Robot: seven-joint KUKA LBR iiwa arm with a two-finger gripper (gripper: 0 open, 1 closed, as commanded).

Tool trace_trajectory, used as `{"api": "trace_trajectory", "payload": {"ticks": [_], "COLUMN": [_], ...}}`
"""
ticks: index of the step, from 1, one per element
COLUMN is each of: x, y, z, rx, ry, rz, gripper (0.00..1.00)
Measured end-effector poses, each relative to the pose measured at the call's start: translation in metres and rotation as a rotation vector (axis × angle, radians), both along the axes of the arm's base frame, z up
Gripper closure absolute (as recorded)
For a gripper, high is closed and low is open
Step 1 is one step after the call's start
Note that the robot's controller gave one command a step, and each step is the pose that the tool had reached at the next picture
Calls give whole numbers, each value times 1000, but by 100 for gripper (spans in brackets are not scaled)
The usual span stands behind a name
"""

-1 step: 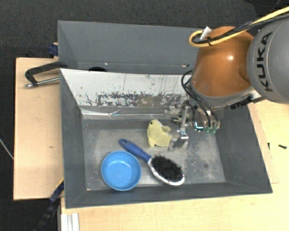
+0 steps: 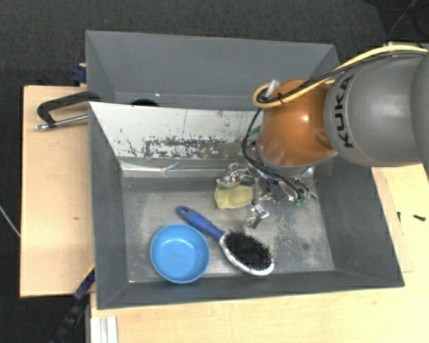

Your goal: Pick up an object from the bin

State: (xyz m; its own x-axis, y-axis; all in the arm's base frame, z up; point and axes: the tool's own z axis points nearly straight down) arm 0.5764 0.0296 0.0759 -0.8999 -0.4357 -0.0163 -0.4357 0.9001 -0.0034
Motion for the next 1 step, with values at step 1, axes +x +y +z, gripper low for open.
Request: {"api": "trace_trajectory", "payload": {"ticks": [1], "x": [5], "y": [2], "z": [5], "rx": [4], "ry": [-19], "rz": [-1], "gripper": [100]}}
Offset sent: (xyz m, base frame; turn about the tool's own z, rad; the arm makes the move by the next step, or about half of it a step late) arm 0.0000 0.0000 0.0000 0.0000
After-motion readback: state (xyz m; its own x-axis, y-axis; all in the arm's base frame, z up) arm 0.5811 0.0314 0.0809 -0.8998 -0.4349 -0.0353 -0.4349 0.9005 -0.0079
